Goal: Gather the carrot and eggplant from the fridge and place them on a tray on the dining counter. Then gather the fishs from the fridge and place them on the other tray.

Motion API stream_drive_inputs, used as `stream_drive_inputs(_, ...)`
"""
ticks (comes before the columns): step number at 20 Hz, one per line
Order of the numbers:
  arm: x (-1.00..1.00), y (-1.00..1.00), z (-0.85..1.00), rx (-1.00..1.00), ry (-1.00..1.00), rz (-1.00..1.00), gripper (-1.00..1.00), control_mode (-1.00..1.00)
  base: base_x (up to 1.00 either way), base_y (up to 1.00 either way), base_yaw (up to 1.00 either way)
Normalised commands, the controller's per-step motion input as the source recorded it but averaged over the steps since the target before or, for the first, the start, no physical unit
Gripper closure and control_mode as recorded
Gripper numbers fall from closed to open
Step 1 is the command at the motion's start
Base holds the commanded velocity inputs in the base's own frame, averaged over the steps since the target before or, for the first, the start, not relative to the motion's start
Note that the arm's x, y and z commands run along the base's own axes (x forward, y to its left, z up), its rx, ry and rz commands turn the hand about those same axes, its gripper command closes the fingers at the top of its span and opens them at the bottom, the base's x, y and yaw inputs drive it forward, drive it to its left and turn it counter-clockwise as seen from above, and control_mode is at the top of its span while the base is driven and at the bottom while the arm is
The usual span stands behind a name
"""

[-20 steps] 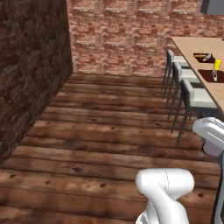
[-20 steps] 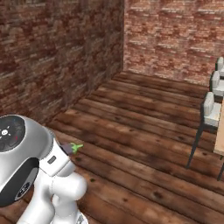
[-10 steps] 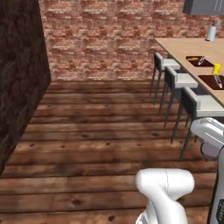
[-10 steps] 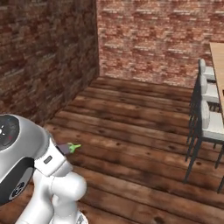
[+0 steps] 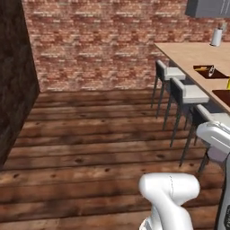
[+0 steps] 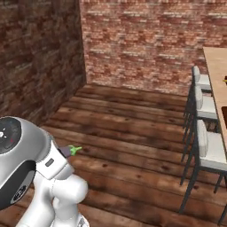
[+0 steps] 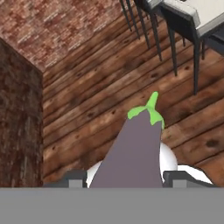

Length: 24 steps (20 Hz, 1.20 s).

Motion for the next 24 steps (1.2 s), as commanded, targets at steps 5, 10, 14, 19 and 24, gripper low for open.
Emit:
stream_drive_inputs(5, 0.0, 0.0, 0.0, 0.0, 0.0, 0.0, 1.0, 1.0, 1.0, 0.22, -0.23)
stream_drive_inputs(10, 0.0, 0.0, 0.0, 0.0, 0.0, 0.0, 1.0, 1.0, 1.0, 0.27, -0.27)
stream_drive_inputs(14, 0.0, 0.0, 0.0, 0.0, 0.0, 0.0, 1.0, 1.0, 0.94, 0.43, -0.33)
stream_drive_inputs(19, 0.0, 0.0, 0.0, 0.0, 0.0, 0.0, 1.0, 1.0, 0.93, 0.54, -0.37)
stream_drive_inputs(24, 0.0, 0.0, 0.0, 0.0, 0.0, 0.0, 1.0, 1.0, 0.86, 0.65, -0.43)
